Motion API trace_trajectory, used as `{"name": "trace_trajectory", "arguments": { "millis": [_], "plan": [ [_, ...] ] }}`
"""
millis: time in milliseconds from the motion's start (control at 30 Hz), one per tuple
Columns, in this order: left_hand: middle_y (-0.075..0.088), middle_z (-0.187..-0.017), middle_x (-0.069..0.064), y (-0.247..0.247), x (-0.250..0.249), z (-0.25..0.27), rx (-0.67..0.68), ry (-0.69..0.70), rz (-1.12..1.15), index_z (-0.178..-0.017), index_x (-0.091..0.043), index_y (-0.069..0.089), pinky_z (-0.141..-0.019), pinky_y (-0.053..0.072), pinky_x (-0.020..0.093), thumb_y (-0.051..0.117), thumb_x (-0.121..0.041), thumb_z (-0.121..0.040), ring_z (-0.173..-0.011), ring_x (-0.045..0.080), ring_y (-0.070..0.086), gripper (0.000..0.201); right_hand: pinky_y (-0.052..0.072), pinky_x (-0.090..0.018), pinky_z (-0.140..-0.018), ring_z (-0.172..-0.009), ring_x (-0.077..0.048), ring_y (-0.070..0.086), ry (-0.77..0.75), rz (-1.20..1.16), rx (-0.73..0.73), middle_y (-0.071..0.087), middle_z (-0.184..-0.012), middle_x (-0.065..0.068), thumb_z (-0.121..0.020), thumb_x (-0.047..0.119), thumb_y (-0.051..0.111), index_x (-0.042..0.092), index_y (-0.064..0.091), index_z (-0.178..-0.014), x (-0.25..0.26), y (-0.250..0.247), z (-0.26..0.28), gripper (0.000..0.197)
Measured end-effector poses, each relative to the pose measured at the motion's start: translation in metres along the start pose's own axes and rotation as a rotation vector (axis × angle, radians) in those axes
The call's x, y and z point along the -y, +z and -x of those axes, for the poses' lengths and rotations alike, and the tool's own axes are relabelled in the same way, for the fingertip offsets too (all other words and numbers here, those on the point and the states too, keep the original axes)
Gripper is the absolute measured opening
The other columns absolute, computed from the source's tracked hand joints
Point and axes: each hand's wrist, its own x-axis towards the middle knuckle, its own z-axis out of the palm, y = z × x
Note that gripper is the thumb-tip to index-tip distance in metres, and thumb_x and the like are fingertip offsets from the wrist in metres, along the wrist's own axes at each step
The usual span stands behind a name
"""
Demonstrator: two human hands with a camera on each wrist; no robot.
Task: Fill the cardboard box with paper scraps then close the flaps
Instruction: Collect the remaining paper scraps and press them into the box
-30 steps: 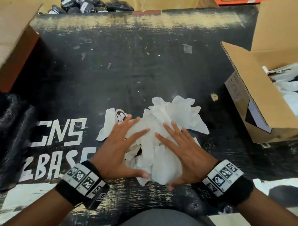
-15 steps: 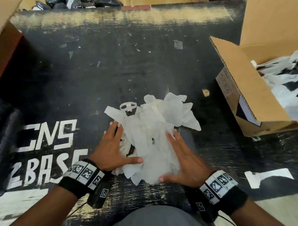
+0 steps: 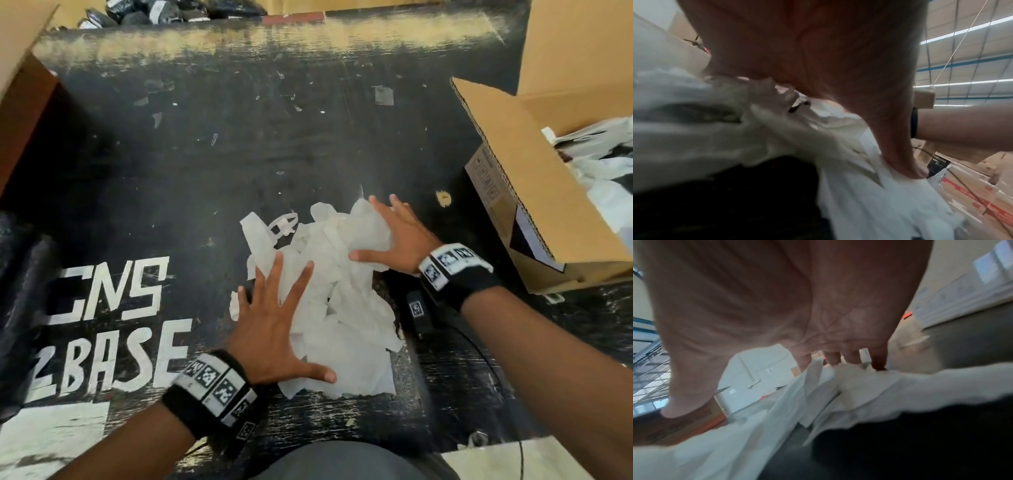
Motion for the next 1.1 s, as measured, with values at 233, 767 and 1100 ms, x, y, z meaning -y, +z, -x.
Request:
{"name": "trace_trajectory", "arguments": {
  "millis": [233, 767, 1100],
  "plan": [
    [-0.028, -0.165, 0.004, 0.013, 0.009, -0.017, -0.065, -0.045, -0.072, -0.156, -0.041, -0.020, -0.118, 0.007, 0.071, 0.051, -0.107, -0.039, -0.155, 0.037, -0.004, 0.152, 0.012, -0.048, -0.123, -0.153, -0.015, 0.005, -0.265, 0.104, 0.184, 0.018, -0.165, 0.011, -0.066, 0.084, 0.064, 0.038, 0.031, -0.153, 0.032, 0.023, 0.003, 0.103],
    [-0.038, -0.161, 0.004, 0.011, 0.014, -0.001, -0.124, -0.200, -0.010, -0.156, -0.040, -0.021, -0.112, 0.007, 0.080, 0.051, -0.108, -0.033, -0.147, 0.035, -0.036, 0.157, 0.034, -0.045, -0.114, -0.138, -0.027, 0.044, -0.461, 0.286, 0.275, 0.053, -0.146, 0.000, -0.101, 0.039, 0.035, 0.030, 0.058, -0.134, 0.146, 0.028, -0.075, 0.041],
    [-0.036, -0.162, 0.001, 0.011, 0.017, -0.011, -0.086, -0.170, -0.034, -0.157, -0.038, -0.021, -0.110, 0.009, 0.081, 0.052, -0.108, -0.034, -0.149, 0.035, -0.033, 0.158, 0.034, -0.043, -0.114, -0.134, -0.020, 0.049, -0.468, 0.002, 0.362, 0.052, -0.148, 0.007, -0.098, 0.038, 0.035, 0.037, 0.036, -0.151, 0.125, 0.023, -0.023, 0.053]
  ]
}}
